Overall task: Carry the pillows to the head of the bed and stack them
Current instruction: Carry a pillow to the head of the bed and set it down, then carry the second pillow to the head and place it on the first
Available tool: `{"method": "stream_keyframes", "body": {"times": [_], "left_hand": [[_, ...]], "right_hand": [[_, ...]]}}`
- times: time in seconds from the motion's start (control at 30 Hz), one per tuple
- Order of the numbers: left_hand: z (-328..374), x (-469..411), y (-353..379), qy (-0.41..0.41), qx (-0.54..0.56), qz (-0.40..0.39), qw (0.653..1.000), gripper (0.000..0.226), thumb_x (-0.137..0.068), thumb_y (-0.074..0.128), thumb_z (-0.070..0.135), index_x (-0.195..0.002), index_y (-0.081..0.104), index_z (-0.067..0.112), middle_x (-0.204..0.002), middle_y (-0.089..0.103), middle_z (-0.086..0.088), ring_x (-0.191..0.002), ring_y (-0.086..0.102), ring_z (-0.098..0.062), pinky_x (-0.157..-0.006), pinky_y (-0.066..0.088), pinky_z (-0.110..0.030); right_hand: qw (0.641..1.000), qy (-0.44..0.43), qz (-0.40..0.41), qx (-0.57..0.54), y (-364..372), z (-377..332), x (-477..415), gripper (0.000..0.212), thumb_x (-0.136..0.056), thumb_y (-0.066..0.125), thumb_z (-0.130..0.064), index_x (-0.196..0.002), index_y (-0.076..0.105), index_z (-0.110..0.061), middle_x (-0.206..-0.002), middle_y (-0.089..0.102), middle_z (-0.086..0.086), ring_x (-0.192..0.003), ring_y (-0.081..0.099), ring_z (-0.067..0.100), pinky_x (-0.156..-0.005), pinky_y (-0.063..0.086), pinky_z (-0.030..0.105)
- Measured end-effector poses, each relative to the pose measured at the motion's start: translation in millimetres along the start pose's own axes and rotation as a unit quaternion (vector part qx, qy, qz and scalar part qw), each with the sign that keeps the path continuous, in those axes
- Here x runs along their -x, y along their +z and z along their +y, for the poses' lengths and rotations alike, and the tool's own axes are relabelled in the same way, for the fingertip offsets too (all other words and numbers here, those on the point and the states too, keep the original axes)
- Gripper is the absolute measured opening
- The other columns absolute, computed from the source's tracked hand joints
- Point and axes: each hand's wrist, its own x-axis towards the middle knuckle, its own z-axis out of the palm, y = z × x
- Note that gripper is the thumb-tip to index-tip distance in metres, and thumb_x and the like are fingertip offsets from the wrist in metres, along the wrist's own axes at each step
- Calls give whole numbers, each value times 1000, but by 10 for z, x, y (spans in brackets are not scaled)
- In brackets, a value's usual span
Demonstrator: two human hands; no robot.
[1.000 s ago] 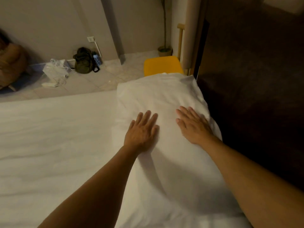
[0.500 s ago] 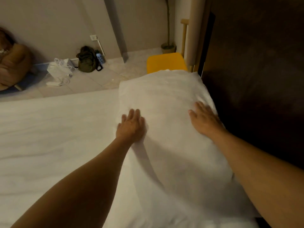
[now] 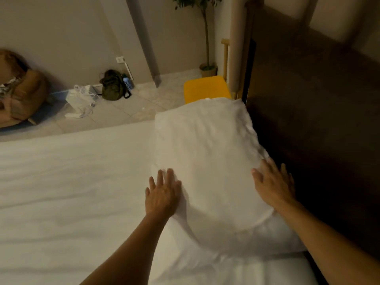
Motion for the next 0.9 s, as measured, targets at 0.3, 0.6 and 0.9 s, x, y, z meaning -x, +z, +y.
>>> {"method": "stream_keyframes", "body": {"times": [0.3, 0.6, 0.9], "left_hand": [[167, 685, -1090, 76, -73, 9, 994, 66, -99, 23, 59, -157, 9, 33, -166, 9, -2, -151, 7, -36, -118, 17, -53], [-576, 2642, -2815, 54, -56, 34, 996, 71, -97, 44, 52, -157, 14, 27, -160, 29, -2, -142, 36, -25, -109, 37, -44], [-1905, 5499, -4522, 33, -19, 145, 989, 70, -93, 53, 54, -151, 36, 19, -154, 41, -11, -138, 40, -31, -110, 35, -39]], "right_hand": [[986, -158, -13, 44, -1017, -999, 798, 61, -98, 23, -56, -149, 32, -23, -159, 30, 1, -145, 26, 28, -117, 17, 47], [973, -228, -31, 33, -2303, -2065, 2855, 60, -97, 32, -59, -144, 44, -24, -147, 49, 6, -131, 48, 30, -104, 38, 40], [948, -316, 7, 43, -3205, -3247, 5712, 59, -84, 25, -63, -110, 62, -26, -124, 62, 7, -107, 56, 33, -87, 44, 42]]}}
